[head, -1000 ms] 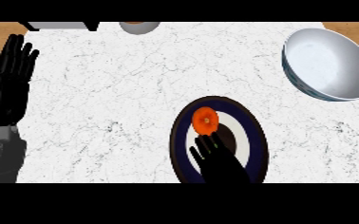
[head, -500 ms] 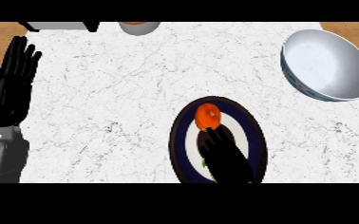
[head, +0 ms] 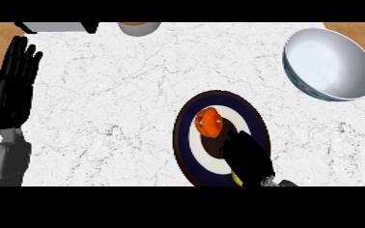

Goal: Pick the lemon from the plate and place it in the bowl

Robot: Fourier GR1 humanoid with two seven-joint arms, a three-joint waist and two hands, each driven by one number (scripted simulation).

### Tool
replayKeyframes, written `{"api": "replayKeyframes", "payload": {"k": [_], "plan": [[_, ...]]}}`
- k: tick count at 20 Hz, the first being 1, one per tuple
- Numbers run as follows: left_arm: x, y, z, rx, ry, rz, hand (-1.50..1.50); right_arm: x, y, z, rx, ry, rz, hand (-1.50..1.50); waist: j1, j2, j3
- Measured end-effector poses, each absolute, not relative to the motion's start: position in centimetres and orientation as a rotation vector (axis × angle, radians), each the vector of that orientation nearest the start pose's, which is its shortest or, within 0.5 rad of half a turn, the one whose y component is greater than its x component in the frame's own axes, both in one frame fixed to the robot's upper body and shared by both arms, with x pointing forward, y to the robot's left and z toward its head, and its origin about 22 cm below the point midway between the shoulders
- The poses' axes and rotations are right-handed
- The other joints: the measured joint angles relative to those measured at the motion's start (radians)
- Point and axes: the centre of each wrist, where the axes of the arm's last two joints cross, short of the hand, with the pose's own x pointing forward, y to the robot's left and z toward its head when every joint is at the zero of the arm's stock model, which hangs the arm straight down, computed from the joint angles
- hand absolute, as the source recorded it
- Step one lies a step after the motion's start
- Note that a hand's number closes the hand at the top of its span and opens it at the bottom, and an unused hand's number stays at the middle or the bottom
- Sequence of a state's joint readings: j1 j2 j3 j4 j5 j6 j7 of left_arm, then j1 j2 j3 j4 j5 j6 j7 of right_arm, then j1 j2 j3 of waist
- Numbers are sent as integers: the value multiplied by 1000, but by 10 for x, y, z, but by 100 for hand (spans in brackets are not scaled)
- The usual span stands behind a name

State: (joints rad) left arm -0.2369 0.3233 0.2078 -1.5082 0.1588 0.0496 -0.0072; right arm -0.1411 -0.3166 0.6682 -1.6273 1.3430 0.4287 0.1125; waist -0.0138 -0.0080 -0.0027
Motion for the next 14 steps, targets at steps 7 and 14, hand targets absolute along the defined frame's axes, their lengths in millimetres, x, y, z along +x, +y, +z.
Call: {"api": "replayKeyframes", "payload": {"k": [7, 14], "plan": [[283, 348, 80, 326, -1765, 107, 0, 253, -298, 34, -970, -888, 1557, 150, -106, 10, 13], [277, 353, 80, 337, -1770, 120, 0, 248, -447, 93, -1099, -840, 1205, 150, -99, 11, 16]]}}
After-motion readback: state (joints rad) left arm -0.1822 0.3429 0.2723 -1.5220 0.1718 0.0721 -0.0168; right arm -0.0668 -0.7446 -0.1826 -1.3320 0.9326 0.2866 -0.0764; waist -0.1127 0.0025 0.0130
